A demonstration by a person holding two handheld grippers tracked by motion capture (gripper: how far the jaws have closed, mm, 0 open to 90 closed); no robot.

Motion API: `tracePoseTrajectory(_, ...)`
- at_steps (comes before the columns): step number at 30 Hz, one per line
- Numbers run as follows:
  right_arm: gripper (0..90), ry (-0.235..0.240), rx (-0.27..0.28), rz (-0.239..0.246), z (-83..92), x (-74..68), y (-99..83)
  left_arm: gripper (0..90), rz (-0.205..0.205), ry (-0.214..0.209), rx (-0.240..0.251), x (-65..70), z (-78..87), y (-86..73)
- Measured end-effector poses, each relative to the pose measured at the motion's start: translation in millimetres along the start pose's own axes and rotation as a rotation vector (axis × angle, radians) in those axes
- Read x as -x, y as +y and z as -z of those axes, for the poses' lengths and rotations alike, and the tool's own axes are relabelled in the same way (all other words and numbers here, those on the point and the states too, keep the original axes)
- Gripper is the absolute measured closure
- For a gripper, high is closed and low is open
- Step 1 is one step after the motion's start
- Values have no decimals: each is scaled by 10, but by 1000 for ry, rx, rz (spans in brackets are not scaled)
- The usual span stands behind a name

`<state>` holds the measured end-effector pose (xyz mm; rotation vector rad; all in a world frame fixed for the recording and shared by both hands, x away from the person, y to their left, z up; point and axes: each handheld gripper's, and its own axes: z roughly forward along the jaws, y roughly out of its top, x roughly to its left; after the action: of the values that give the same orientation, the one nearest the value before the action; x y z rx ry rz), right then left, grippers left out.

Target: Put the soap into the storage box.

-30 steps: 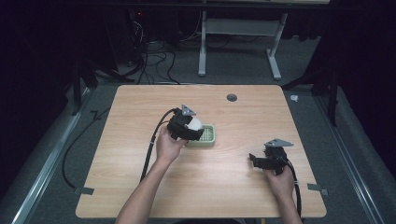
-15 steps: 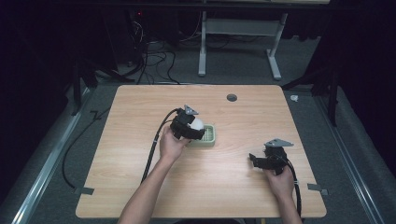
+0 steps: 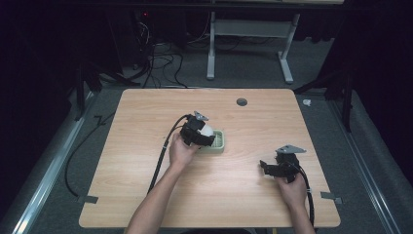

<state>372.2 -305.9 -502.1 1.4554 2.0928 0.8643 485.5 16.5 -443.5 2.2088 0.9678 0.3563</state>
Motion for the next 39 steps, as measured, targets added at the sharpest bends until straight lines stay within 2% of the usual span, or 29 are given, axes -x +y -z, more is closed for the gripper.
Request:
tracePoseTrajectory(19, 199, 3, 0, 0, 1, 6, 0, 248, 15, 24, -27, -14, -192, -49)
tracePoseTrajectory(39, 199, 1, 2, -2, 0, 6, -1, 247, 24, 34, -45, -9, -292, -100)
